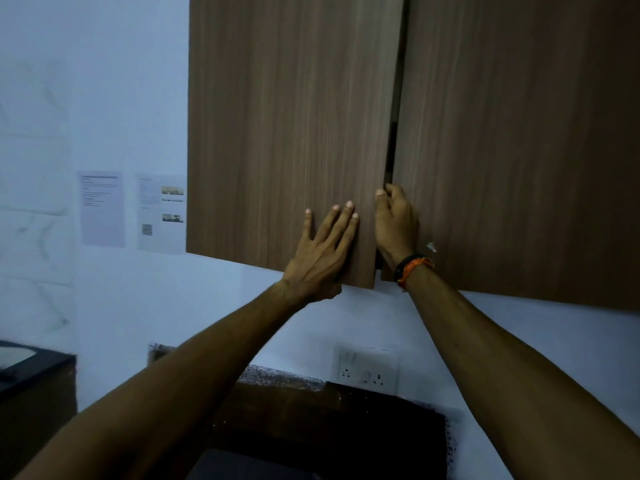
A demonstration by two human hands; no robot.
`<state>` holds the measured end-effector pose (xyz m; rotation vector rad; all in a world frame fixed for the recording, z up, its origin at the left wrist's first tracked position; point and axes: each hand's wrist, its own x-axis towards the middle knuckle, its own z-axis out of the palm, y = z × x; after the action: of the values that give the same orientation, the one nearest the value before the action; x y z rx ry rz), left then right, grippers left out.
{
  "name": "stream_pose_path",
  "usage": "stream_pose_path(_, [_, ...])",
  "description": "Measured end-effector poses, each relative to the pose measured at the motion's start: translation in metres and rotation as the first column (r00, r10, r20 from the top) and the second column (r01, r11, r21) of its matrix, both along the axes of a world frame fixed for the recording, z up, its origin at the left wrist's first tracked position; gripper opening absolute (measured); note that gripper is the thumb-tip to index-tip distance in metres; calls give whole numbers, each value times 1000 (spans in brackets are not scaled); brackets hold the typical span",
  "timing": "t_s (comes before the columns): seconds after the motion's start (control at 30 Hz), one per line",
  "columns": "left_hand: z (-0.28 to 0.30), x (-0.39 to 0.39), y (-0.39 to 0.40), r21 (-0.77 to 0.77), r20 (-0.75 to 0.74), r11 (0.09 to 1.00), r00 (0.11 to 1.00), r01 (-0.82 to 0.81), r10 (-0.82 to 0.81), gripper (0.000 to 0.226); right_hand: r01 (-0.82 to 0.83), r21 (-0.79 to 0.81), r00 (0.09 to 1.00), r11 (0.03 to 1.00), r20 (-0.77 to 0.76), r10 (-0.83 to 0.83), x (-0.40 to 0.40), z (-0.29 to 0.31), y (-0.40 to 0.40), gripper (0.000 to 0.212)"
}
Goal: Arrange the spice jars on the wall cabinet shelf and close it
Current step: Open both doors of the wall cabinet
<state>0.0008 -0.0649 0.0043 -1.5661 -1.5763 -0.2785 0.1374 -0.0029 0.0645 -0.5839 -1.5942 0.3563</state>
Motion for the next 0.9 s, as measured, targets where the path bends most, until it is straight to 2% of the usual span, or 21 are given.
stream_pose_path(0.13, [-4, 13, -25, 36, 154, 982, 970, 185, -188, 133, -23, -1, 994, 1000, -103, 23, -6, -7, -19, 29])
stream_pose_path(0.23, [-9, 27, -45, 173, 245, 956, 930, 236, -274, 131, -51, 59, 986, 997, -156, 60, -9, -8, -43, 23])
stream_pose_path(0.37, [-13, 27, -79, 326, 317, 901, 865, 286, -389, 115, -138, 213, 968, 967, -180, 177, -12, -6, -77, 15])
stream_pose_path(0.5, [-11, 22, -124, 343, 330, 874, 827, 345, -456, 112, -190, 359, 959, 914, -133, 252, -15, 4, -108, 22])
stream_pose_path(0.63, [-12, 15, -169, 356, 282, 856, 831, 375, -480, 107, -280, 440, 933, 853, -87, 351, -26, 11, -134, 24])
stream_pose_path(0.73, [-16, 7, -198, 389, 266, 843, 831, 372, -489, 105, -394, 445, 888, 804, -41, 458, -41, 12, -151, 20])
stream_pose_path(0.83, [-20, -2, -223, 422, 274, 836, 830, 350, -485, 102, -530, 419, 819, 738, 28, 573, -59, 14, -169, 39])
stream_pose_path(0.9, [-22, -9, -240, 445, 269, 833, 837, 330, -476, 100, -642, 366, 743, 674, 77, 665, -76, 13, -183, 52])
